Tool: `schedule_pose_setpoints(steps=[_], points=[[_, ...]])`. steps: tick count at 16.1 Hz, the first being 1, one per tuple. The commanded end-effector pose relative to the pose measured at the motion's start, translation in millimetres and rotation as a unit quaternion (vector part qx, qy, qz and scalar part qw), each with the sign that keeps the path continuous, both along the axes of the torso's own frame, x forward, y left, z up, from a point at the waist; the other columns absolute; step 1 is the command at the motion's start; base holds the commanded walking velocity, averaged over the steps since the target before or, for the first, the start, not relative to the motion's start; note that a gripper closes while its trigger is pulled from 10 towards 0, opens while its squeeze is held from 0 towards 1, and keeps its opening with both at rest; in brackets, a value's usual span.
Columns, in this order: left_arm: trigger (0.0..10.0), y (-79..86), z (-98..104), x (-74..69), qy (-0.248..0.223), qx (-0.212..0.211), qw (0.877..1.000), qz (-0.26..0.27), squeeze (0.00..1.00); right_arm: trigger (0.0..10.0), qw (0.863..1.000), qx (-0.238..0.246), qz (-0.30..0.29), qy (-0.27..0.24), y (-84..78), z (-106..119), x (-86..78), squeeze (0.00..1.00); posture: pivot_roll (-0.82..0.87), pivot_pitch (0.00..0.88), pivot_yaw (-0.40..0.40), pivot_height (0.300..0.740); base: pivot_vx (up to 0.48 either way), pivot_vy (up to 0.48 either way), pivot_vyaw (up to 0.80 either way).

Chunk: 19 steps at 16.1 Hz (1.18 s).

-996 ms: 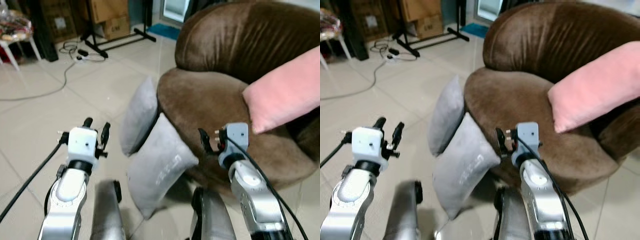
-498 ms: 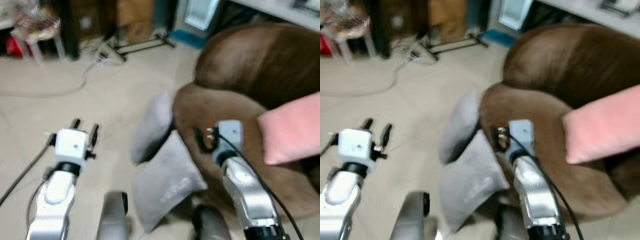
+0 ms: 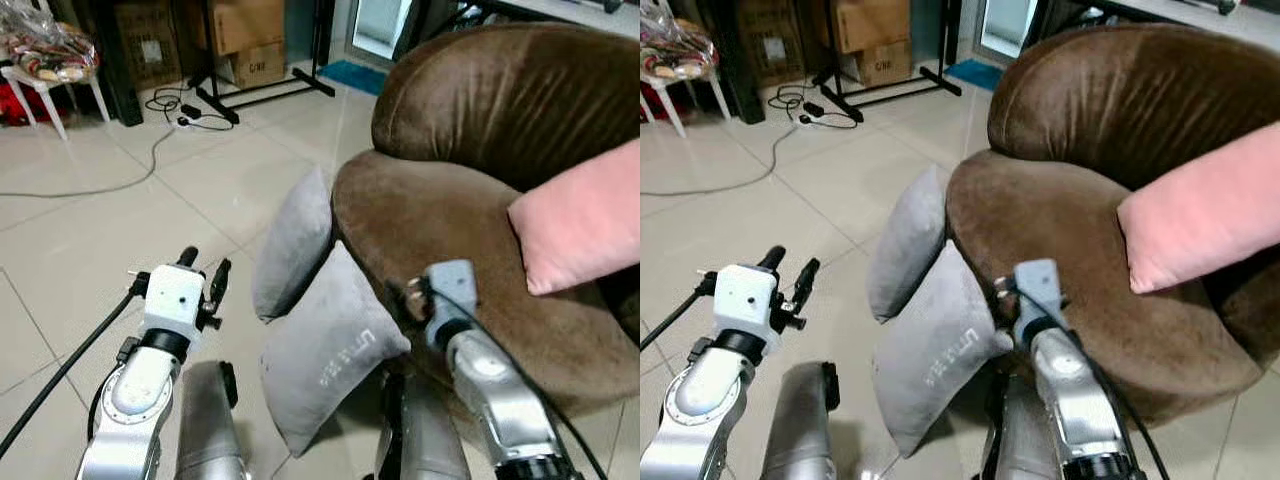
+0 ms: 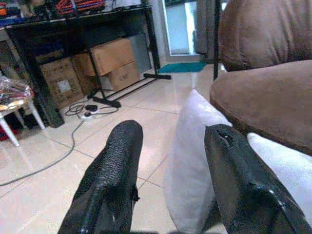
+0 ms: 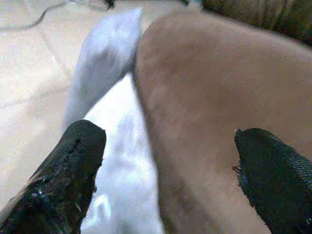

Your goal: Move the pillow to the sofa from floor

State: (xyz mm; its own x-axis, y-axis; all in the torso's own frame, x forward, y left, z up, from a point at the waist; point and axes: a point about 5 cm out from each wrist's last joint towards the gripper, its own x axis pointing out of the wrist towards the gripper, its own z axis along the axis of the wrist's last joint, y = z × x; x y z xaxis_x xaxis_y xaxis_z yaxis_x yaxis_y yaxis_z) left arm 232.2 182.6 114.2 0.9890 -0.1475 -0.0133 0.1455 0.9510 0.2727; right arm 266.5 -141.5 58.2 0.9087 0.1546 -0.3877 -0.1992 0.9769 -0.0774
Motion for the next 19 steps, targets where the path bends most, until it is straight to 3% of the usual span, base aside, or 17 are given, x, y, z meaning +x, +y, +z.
schedule_pose_setpoints(steps=[1, 4, 5, 6, 9, 12, 14, 16, 17, 18, 19], points=[[10.0, -5.3, -1.0, -0.4, 0.004, -0.001, 1.000, -0.015, 0.00, 10.0, 1.000, -0.010, 0.004, 0.002, -3.0, 1.0, 5.0, 0.00, 0.06, 0.000, -0.100, 0.485, 0.000, 0.000, 0.00], [10.0, -5.2, -1.5, -1.0, 0.012, 0.006, 0.999, -0.030, 0.00, 10.0, 0.998, 0.007, 0.034, 0.045, 7.9, -20.1, 15.4, 0.00, 0.03, 0.000, -0.075, 0.485, 0.000, 0.000, 0.00], [10.0, -7.4, -0.3, -3.0, 0.015, 0.003, 0.999, -0.041, 0.00, 10.0, 0.998, 0.022, 0.032, 0.051, 10.6, -23.4, 19.3, 0.08, 0.04, 0.000, -0.082, 0.485, 0.000, 0.000, 0.00], [10.0, -9.0, -0.4, -1.9, 0.019, -0.003, 0.999, -0.050, 0.00, 10.0, 0.996, 0.056, 0.016, 0.060, 12.9, -27.2, 26.1, 1.00, 0.04, 0.000, -0.084, 0.485, 0.000, 0.000, 0.00], [10.0, -13.8, 8.7, -13.4, 0.032, -0.032, 0.994, -0.096, 0.00, 10.0, 0.990, 0.103, -0.031, 0.096, 14.2, -38.9, 37.3, 1.00, 0.10, 0.086, -0.105, 0.485, 0.000, 0.000, 0.00], [10.0, -8.3, 10.6, -41.2, 0.080, -0.038, 0.983, -0.162, 0.00, 10.0, 0.986, 0.104, -0.024, 0.125, 22.2, -48.5, 37.2, 1.00, 0.12, 0.141, -0.099, 0.485, 0.000, 0.000, 0.00], [10.0, 1.3, 16.7, -55.4, 0.099, -0.019, 0.979, -0.176, 0.00, 10.0, 0.985, 0.109, -0.032, 0.133, 26.0, -52.9, 37.3, 1.00, 0.17, 0.155, -0.093, 0.485, 0.000, 0.000, 0.00], [10.0, 9.5, 23.2, -59.9, 0.102, -0.007, 0.981, -0.167, 0.00, 10.0, 0.985, 0.107, -0.050, 0.128, 26.3, -53.2, 39.0, 1.00, 0.19, 0.164, -0.082, 0.485, 0.000, 0.000, 0.00], [10.0, 14.3, 28.3, -63.8, 0.103, -0.002, 0.982, -0.156, 0.00, 10.0, 0.983, 0.110, -0.088, 0.119, 20.8, -51.7, 42.3, 1.00, 0.21, 0.185, -0.074, 0.485, 0.000, 0.000, 0.00], [10.0, 16.8, 31.0, -67.5, 0.106, -0.001, 0.983, -0.152, 0.00, 10.0, 0.980, 0.118, -0.109, 0.121, 18.4, -52.0, 43.2, 0.44, 0.22, 0.192, -0.071, 0.485, 0.000, 0.000, 0.00], [10.0, 17.0, 31.8, -72.2, 0.115, -0.002, 0.981, -0.155, 0.00, 10.0, 0.979, 0.114, -0.106, 0.131, 20.0, -54.6, 41.7, 0.00, 0.22, 0.192, -0.069, 0.485, 0.000, 0.000, 0.00]])
